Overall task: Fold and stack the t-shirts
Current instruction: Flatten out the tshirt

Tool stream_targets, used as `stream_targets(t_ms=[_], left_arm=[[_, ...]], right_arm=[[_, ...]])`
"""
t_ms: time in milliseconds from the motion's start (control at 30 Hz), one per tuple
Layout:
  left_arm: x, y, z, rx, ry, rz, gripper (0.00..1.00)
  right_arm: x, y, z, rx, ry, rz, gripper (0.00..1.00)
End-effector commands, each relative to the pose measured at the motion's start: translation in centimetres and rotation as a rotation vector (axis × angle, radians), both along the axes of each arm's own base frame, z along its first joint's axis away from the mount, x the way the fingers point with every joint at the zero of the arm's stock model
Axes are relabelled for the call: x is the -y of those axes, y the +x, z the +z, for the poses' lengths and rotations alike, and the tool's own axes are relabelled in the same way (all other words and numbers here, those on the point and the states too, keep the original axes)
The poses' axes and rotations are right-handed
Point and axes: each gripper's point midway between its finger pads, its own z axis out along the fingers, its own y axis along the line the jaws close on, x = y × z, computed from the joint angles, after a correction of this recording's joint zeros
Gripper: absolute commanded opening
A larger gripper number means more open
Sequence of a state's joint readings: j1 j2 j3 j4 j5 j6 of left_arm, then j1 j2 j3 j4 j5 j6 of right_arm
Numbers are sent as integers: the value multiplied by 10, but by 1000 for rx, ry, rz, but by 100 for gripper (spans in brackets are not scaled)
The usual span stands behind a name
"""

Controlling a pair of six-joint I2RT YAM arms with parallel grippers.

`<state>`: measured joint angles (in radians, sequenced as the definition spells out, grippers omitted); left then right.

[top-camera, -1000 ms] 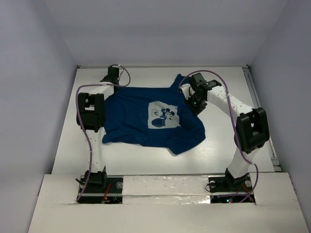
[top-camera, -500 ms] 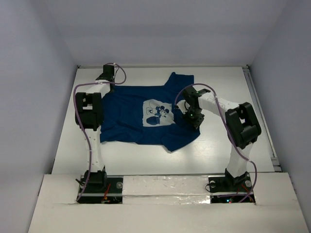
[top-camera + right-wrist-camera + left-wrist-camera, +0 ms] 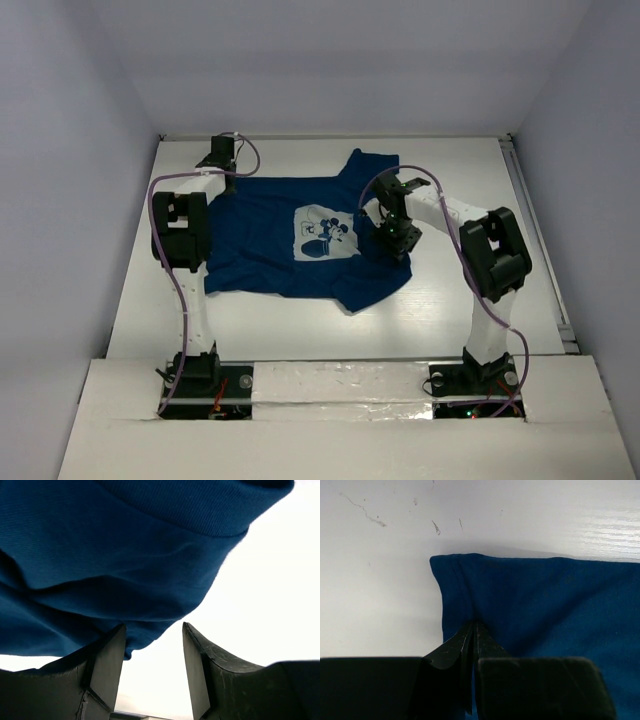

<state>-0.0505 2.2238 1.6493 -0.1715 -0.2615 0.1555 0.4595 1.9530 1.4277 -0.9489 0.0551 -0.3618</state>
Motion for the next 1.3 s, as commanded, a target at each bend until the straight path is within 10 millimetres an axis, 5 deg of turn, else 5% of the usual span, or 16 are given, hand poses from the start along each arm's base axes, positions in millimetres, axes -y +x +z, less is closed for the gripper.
stream_targets(t_ms=[0, 267, 367, 433, 500, 733, 1133, 1267], left_arm=[[6, -2, 25, 28, -21, -19, 0], [7, -2, 27, 32, -22, -20, 0], [6, -3, 27, 31, -18, -20, 0], [5, -3, 26, 29, -12, -19, 0], [5, -3, 25, 27, -10, -21, 0], [2, -5, 14, 9, 4, -16, 0], [1, -4, 8, 1, 14, -17, 0], [2, -5, 8, -4, 11, -18, 0]], right_arm=[[0, 6, -3, 28, -18, -16, 55], [-1, -12, -17, -60, -1, 15, 50], [2, -19, -24, -85, -9, 24, 35], [4, -21, -27, -91, -19, 24, 12], [5, -21, -27, -86, -18, 19, 0], [18, -29, -15, -45, -52, -10, 0], [70, -94, -2, -83, -189, -1, 0], [76, -96, 6, -42, -198, -21, 0]])
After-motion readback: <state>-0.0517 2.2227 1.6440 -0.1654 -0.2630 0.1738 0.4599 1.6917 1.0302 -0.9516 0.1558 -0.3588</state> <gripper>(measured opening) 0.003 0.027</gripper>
